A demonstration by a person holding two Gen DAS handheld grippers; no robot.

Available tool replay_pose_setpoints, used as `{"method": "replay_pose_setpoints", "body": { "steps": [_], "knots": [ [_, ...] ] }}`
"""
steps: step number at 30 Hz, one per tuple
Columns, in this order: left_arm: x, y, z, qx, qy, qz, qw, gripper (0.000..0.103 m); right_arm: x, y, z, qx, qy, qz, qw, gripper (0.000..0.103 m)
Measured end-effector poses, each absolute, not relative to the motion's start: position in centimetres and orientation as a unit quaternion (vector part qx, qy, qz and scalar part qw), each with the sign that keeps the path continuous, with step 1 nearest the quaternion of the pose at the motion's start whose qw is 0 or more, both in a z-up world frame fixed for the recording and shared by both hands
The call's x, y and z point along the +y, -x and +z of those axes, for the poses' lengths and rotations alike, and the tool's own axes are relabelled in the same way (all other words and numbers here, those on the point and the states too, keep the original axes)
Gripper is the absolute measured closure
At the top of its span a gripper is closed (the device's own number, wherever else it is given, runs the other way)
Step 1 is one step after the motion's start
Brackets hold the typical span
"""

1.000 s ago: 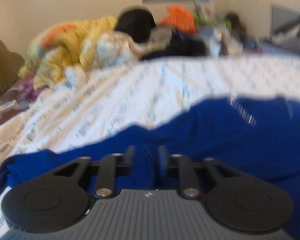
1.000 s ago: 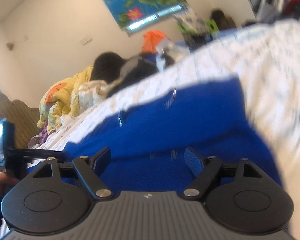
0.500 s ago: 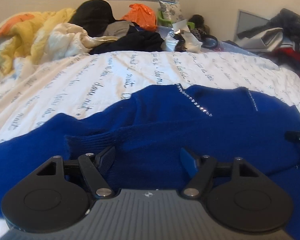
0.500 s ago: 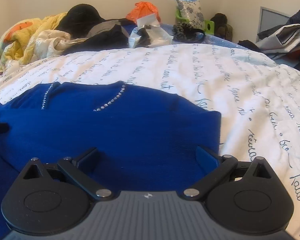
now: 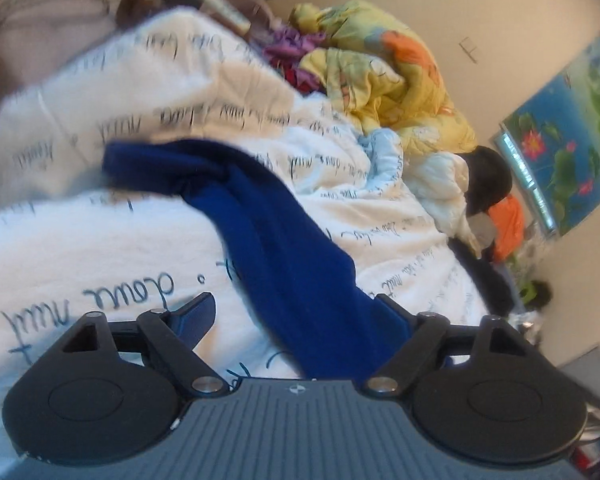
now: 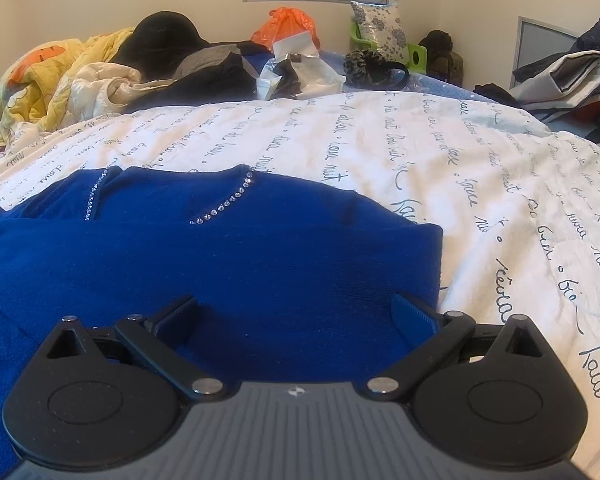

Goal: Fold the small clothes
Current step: 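Grasp the other sleeve cuff with the left gripper and lift it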

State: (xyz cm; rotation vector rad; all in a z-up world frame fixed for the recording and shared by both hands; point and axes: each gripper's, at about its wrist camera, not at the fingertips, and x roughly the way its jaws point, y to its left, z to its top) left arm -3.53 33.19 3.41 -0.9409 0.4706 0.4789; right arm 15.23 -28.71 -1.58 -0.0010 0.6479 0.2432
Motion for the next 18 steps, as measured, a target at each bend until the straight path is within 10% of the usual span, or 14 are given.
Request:
{"method": "replay_pose_setpoints", "body": {
  "steps": [8,18],
  "knots": [
    [33.5,0.3,1.6,0.229,0.452,0.251,0.825,0.099,-28.8,-15.2,-1.6,0.317,-0.002,0.12,0.941,0.0],
    [7.9,-5.0,11.3,0.229,0.135,0.018,0.964,0.09,-29.2,-15.2,-1.5,0.315,-0.015,0.122,0.941,0.0]
  ]
}}
